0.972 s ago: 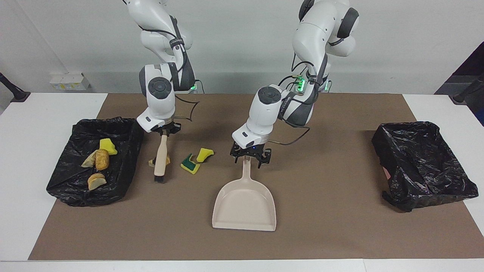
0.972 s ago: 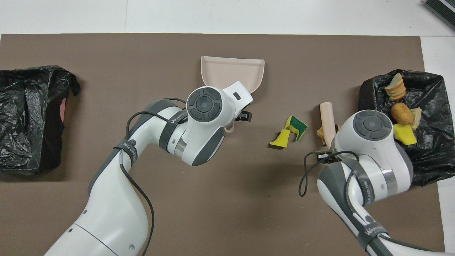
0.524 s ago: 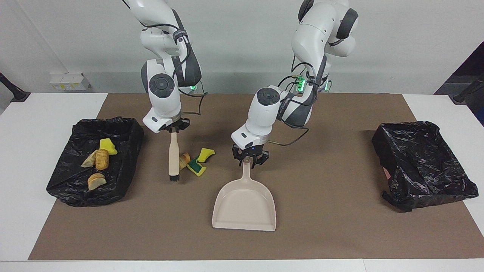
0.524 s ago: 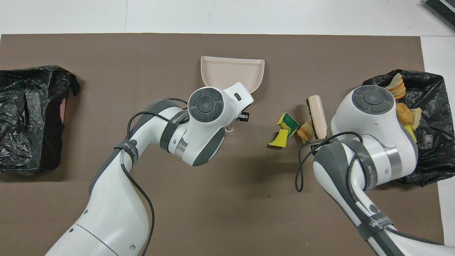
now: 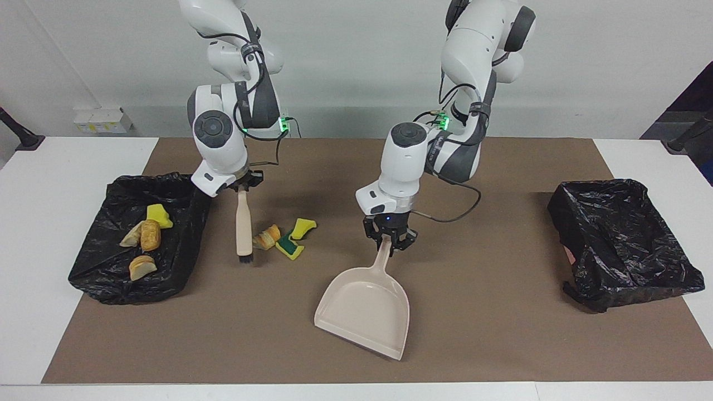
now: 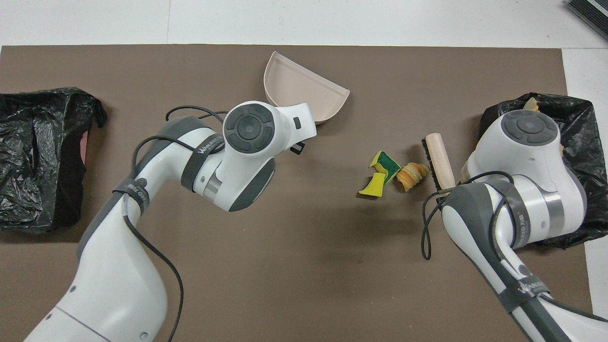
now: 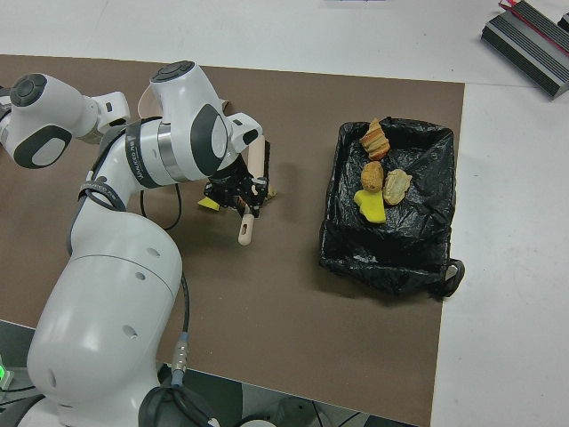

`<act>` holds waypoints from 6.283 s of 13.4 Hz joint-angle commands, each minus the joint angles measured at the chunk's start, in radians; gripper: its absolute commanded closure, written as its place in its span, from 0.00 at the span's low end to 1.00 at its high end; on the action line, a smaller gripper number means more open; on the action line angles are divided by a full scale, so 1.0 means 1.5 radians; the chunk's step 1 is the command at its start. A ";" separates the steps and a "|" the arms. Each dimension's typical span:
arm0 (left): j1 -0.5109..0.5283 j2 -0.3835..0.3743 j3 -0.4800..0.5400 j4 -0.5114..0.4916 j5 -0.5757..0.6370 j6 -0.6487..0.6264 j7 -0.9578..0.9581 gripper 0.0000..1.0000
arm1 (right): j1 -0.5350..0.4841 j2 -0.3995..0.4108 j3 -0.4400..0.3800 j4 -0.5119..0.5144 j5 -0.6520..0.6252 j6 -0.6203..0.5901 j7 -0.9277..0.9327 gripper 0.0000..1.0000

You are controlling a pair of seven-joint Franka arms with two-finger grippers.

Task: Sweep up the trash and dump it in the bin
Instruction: 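Brush the sponges and roll while the left gripper brings the dustpan closer, then sweep the items into the dustpan held by the left gripper, then carry the loaded dustpan toward the near bag while the right gripper lowers the brush, then release the brush with the right gripper while the left gripper carries the dustpan, then tip the dustpan over the black bag with the left gripper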

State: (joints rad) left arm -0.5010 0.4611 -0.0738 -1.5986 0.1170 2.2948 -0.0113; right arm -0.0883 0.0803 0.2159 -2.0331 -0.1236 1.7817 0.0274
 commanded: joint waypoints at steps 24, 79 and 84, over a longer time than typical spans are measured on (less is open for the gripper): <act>0.022 -0.309 -0.003 -0.434 -0.131 -0.023 0.615 1.00 | 0.148 0.068 0.008 -0.046 0.174 0.172 0.084 1.00; 0.321 -0.341 0.003 -0.412 -0.136 -0.003 0.632 1.00 | 0.130 0.015 -0.008 0.217 0.060 -0.050 0.119 0.00; 0.432 -0.321 0.003 -0.274 -0.137 -0.139 0.660 1.00 | 0.042 -0.014 -0.034 0.236 0.048 -0.056 -0.012 0.00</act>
State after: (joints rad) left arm 0.0989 -0.0367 -0.0585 -2.0731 -0.0985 2.1301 0.9721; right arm 0.0015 0.0817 0.1707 -1.6904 -0.0302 1.7300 0.0362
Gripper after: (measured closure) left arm 0.687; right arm 0.000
